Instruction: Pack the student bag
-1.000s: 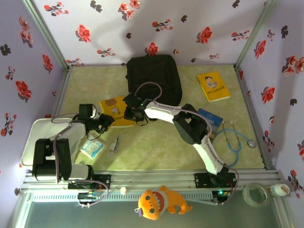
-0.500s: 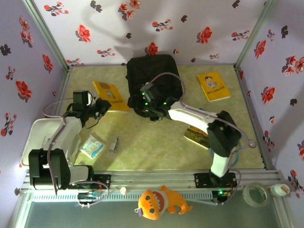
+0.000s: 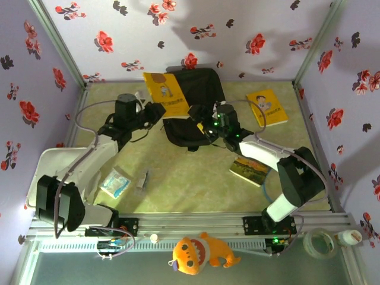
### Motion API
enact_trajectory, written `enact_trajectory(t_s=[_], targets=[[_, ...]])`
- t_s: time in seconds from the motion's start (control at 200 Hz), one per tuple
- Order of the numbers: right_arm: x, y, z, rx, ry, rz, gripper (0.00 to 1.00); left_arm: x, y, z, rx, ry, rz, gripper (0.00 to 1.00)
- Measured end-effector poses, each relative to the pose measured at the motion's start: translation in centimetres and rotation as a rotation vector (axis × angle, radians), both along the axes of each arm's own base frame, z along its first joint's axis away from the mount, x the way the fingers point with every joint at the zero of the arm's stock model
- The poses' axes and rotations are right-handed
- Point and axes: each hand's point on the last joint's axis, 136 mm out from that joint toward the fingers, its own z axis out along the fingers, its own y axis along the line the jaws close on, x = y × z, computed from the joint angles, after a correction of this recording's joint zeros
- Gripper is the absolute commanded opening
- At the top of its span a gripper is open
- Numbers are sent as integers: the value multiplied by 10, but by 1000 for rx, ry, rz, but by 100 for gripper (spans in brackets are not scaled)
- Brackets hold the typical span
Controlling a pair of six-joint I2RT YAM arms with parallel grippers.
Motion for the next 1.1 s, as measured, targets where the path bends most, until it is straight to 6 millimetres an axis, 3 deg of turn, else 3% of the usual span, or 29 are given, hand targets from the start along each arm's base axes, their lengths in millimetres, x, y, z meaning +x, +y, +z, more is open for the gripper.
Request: enact_trajectory(t_s=[0.18, 0.325, 0.48, 0.825, 1.1], targets=[[6, -7, 26, 204, 25, -25, 98, 3, -34, -4, -14, 6, -11, 0], [2, -5, 33, 316, 77, -26, 97, 7, -47, -2, -44, -2, -2, 0], [0, -6, 31, 379, 136, -44, 97, 14, -52, -1, -76, -4, 16, 0], [10, -4, 49, 457, 108, -63, 92, 19, -58, 12, -146, -25, 22, 0], [25, 9, 64, 510, 87, -40, 74, 16, -65, 17, -211, -43, 12, 0]])
